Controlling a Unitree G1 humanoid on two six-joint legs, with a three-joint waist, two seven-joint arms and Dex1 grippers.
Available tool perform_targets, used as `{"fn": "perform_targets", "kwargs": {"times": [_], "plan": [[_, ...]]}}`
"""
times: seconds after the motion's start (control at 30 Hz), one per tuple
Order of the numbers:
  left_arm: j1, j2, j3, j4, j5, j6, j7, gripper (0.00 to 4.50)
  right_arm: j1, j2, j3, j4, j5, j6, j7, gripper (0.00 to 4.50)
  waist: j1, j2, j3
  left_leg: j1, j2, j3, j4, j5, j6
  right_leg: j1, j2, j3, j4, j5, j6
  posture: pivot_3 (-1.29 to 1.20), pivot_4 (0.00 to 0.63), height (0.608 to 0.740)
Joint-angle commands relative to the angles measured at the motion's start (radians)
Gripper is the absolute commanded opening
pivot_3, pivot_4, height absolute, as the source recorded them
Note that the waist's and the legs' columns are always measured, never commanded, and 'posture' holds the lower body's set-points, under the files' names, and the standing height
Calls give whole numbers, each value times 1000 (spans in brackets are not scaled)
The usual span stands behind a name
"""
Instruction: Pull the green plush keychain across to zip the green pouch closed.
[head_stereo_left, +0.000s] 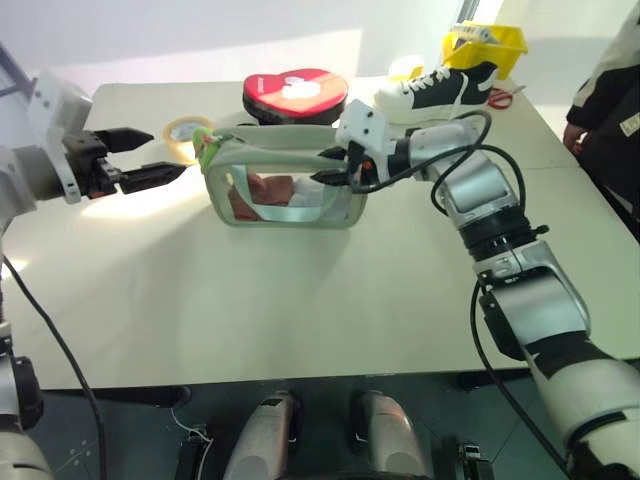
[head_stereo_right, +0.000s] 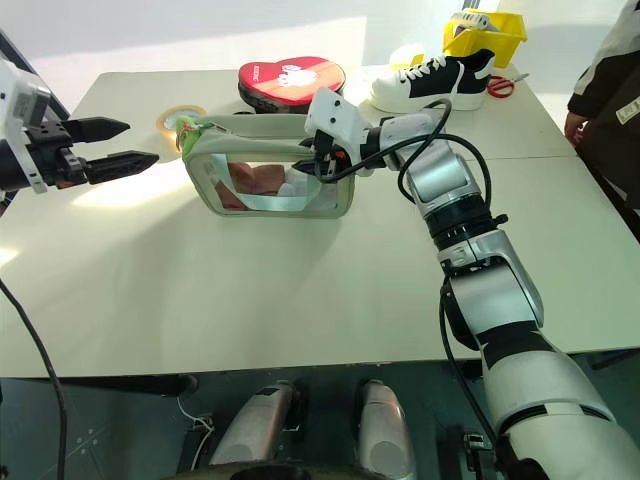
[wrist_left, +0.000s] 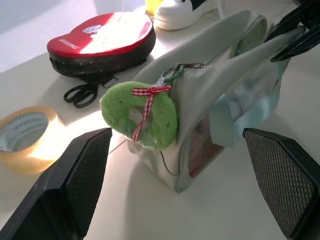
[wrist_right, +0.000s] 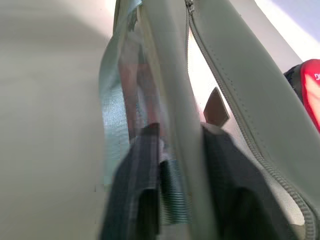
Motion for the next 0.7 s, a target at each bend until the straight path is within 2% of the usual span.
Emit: {"fn": "perform_targets", "kwargs": {"times": [0.03, 0.1, 0.23, 0.37, 0.67, 0.7], "plan": [[16, -32, 67, 25, -8, 2, 74, 4500, -28, 16, -18, -49, 5, -27, 14, 67, -1, 0, 0, 0, 0, 0, 0, 0, 0, 0, 0, 0, 0, 0, 0, 0, 150, 740], [21, -70, 84, 48, -15, 6, 118, 4500, -18, 16, -20, -74, 7, -23, 25, 67, 0, 0, 0, 1, 0, 0, 0, 0, -1, 0, 0, 1, 2, 0, 0, 0, 150, 740], [9, -217, 87, 110, -1, -36, 250, 4500, 21, 13, -17, -147, 9, 4, 35, 67, 8, -1, 0, 1, 0, 0, 1, 1, -1, 0, 0, 1, 3, 0, 0, 0, 150, 740], [-33, -302, 87, 131, -12, -48, 310, 4500, 47, 15, -17, -193, 6, 34, 32, 67, 8, -4, -1, 0, 0, 0, 3, 1, -1, 1, 0, 2, 4, 1, -1, 0, 150, 740], [-75, -315, 39, 185, 9, -71, 271, 4500, 67, 8, -21, -243, 2, 73, 17, 67, 5, -4, -1, 1, 0, 1, 2, 1, -1, 0, 0, 3, 4, 1, -1, 0, 150, 740], [-78, -314, 33, 190, 13, -75, 265, 3957, 66, 8, -21, -244, 2, 75, 16, 0, 6, -4, -1, 1, 0, 1, 2, 1, -1, 0, 0, 3, 4, 1, -1, 0, 150, 740]]}}
